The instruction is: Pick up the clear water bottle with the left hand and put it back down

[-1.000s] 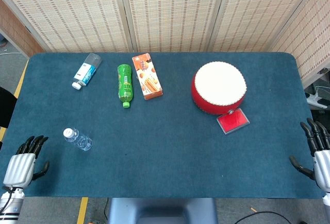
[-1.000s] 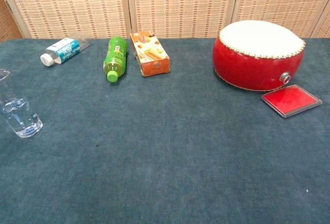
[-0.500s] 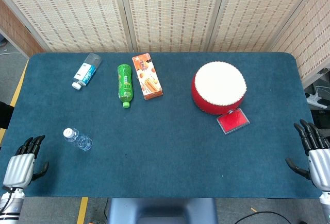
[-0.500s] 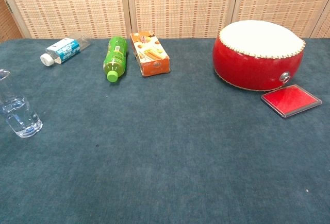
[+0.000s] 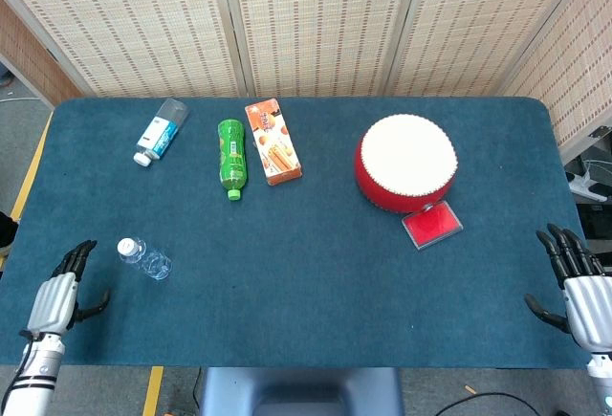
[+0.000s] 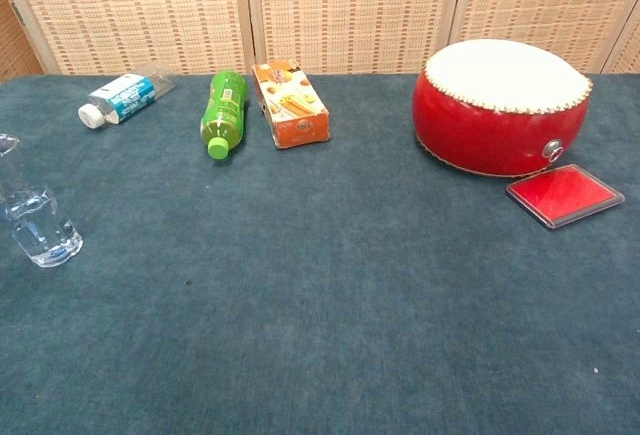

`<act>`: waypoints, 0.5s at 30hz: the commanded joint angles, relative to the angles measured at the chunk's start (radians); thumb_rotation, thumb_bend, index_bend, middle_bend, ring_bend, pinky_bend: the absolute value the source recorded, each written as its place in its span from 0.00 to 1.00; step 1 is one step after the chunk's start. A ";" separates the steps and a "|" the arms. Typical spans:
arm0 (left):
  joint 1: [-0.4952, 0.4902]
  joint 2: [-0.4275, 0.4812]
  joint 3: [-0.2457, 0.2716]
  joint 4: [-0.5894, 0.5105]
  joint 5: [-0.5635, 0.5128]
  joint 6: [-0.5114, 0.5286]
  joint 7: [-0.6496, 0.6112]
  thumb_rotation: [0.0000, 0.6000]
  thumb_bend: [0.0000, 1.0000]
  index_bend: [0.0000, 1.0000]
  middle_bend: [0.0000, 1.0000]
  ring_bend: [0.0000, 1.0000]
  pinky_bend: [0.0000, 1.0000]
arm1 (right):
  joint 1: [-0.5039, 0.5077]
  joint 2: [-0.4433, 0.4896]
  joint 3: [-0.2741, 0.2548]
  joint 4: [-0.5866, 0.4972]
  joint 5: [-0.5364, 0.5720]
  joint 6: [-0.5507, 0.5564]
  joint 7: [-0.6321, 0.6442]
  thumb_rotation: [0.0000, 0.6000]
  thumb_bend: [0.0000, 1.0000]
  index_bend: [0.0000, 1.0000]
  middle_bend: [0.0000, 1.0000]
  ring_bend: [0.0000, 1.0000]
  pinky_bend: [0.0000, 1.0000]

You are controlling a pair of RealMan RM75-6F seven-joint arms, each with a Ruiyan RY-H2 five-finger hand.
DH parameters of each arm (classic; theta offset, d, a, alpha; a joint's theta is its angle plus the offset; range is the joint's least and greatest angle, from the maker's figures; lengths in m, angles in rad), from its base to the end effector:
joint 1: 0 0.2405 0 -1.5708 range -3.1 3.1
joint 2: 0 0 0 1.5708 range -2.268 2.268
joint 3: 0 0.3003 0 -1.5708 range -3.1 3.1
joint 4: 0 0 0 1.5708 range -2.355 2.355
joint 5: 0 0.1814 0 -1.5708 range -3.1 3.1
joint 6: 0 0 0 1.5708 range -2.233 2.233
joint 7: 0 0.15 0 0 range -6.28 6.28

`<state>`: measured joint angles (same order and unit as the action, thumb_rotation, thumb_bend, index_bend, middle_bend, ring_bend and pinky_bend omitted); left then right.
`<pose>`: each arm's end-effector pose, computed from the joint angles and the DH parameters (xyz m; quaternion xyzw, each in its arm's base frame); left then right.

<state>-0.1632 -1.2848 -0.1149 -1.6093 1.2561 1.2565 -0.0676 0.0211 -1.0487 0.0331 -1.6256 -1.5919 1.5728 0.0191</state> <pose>-0.3507 0.2209 0.1316 -0.5191 -0.5418 -0.3892 0.5343 -0.3332 -0.1629 0.2315 0.6029 -0.3551 0.3973 0.5938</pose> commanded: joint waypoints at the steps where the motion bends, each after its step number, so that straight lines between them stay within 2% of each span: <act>1: -0.025 -0.039 -0.028 0.011 -0.040 -0.034 -0.033 1.00 0.41 0.00 0.00 0.00 0.14 | 0.002 0.006 -0.001 -0.001 -0.001 -0.005 0.010 1.00 0.13 0.00 0.00 0.00 0.19; 7: -0.046 -0.091 -0.055 0.035 -0.080 -0.058 -0.071 1.00 0.40 0.00 0.00 0.00 0.14 | 0.002 0.013 -0.007 0.001 -0.012 -0.008 0.019 1.00 0.13 0.00 0.00 0.00 0.19; 15: -0.069 -0.103 -0.083 0.010 -0.109 -0.121 -0.180 1.00 0.41 0.00 0.00 0.00 0.13 | 0.009 0.015 -0.005 -0.004 -0.003 -0.023 0.017 1.00 0.13 0.00 0.00 0.00 0.19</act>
<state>-0.2250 -1.3851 -0.1901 -1.5919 1.1551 1.1518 -0.2270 0.0296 -1.0335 0.0285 -1.6297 -1.5945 1.5498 0.0360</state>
